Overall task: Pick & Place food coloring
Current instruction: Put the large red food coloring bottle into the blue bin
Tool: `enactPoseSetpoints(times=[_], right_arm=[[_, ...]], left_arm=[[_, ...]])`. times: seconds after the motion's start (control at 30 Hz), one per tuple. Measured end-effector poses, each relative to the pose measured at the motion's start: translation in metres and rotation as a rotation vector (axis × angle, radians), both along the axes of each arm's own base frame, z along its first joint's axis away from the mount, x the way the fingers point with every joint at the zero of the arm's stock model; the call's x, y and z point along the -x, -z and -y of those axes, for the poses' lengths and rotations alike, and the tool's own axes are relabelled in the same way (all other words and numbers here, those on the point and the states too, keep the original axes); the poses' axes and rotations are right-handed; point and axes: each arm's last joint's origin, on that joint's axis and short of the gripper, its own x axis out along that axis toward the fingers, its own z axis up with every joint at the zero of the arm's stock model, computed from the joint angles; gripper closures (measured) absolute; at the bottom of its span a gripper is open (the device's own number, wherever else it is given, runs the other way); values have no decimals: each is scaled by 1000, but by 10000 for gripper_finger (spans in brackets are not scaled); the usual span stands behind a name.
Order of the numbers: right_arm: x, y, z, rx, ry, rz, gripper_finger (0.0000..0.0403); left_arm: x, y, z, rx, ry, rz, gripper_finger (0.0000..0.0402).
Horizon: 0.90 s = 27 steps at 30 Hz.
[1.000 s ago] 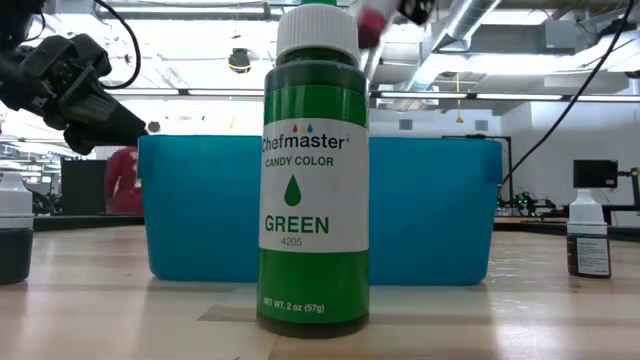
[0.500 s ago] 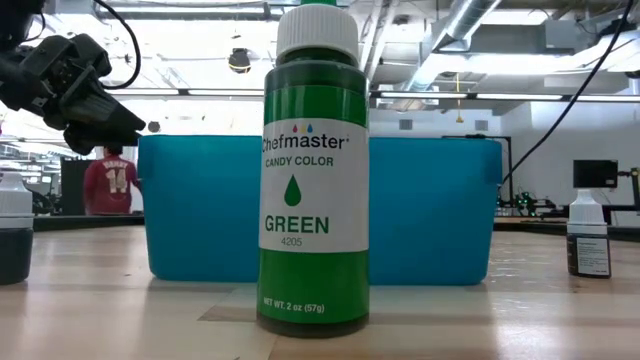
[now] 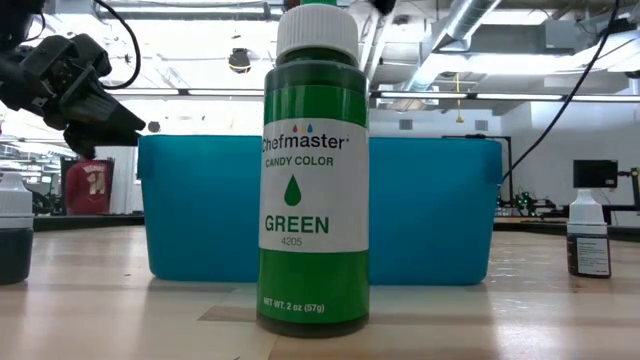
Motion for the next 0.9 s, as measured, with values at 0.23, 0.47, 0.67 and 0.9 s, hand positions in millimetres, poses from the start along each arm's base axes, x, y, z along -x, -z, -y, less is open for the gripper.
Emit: enactPoseSetpoints(times=[0.23,0.47,0.67,0.9], right_arm=[[-18,26,11,50,84,-85,297],[-20,46,21,105,159,-211,297],[-28,60,20,114,159,-257,297],[-32,79,20,142,164,-343,297]], left_arm=[[0,0,0,1,1,2,193],[0,0,0,0,1,0,193],[0,0,0,-2,-2,-2,193],[0,0,0,-1,-2,1,193]])
